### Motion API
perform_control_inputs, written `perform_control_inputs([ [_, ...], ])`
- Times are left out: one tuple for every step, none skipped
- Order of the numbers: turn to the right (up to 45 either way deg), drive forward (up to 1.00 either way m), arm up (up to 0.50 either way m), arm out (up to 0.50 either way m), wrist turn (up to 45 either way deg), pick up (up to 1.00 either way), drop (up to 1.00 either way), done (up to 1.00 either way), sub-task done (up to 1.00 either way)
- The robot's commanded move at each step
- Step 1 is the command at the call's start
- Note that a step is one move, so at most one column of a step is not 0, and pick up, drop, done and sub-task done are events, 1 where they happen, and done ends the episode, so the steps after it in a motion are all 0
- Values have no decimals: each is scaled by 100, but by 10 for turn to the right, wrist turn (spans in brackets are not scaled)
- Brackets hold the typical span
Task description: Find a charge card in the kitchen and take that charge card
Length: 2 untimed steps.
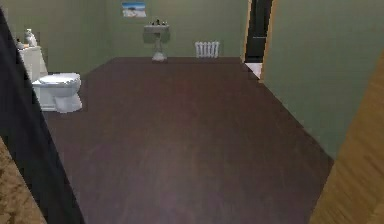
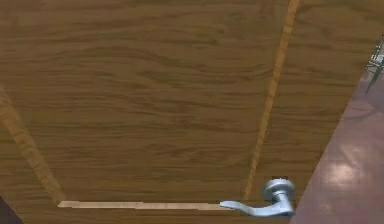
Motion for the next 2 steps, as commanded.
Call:
perform_control_inputs([
  [120,0,0,0,0,0,0,0,0],
  [0,100,0,0,0,0,0,0,0],
])
